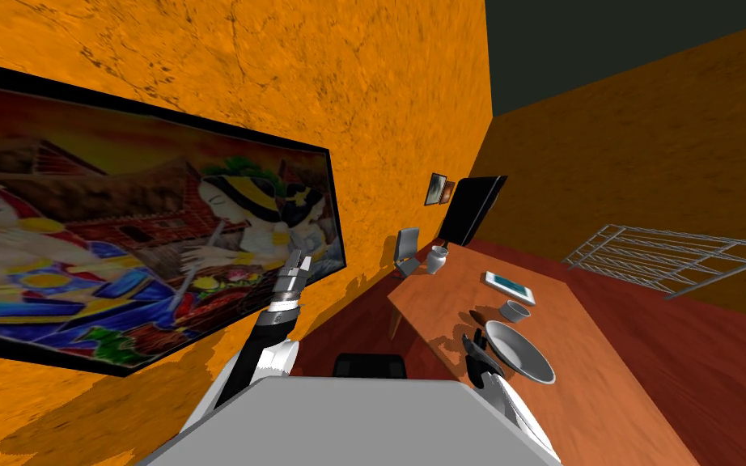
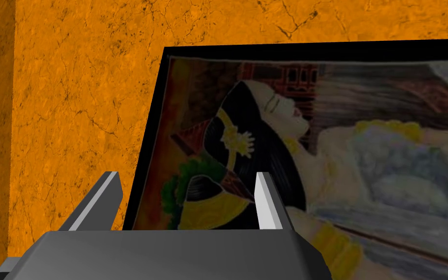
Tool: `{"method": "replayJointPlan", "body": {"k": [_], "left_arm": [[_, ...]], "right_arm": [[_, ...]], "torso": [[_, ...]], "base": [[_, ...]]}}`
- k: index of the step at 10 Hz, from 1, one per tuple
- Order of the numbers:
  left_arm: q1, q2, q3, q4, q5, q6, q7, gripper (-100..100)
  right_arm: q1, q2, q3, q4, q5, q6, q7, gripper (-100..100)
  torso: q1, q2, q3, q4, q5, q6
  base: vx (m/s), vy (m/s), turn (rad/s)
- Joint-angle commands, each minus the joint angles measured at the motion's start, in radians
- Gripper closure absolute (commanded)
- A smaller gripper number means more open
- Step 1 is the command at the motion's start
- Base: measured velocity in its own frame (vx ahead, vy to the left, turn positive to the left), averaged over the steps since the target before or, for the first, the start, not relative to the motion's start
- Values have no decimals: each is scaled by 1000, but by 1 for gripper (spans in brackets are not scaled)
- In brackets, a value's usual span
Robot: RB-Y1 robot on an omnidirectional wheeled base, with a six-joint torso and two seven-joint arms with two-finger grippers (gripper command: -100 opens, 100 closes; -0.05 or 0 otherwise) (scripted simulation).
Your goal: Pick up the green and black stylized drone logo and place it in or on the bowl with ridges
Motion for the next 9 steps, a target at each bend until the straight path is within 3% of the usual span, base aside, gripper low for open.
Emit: {"method": "replayJointPlan", "body": {"k": [1,8,9], "left_arm": [[0,0,0,0,0,0,0,0],[0,0,0,0,0,0,0,0],[0,0,0,0,0,0,0,0]], "right_arm": [[-8,23,-13,4,42,-14,-10,-100],[-34,107,-59,17,194,-63,-42,-100],[-28,96,-46,9,166,-52,-32,-100]], "torso": [[0,0,0,0,0,0],[-1,-1,-1,0,0,0],[-2,-1,-1,0,0,0]], "base": [[41,-49,-96],[37,-50,-61],[12,-16,-9]]}}
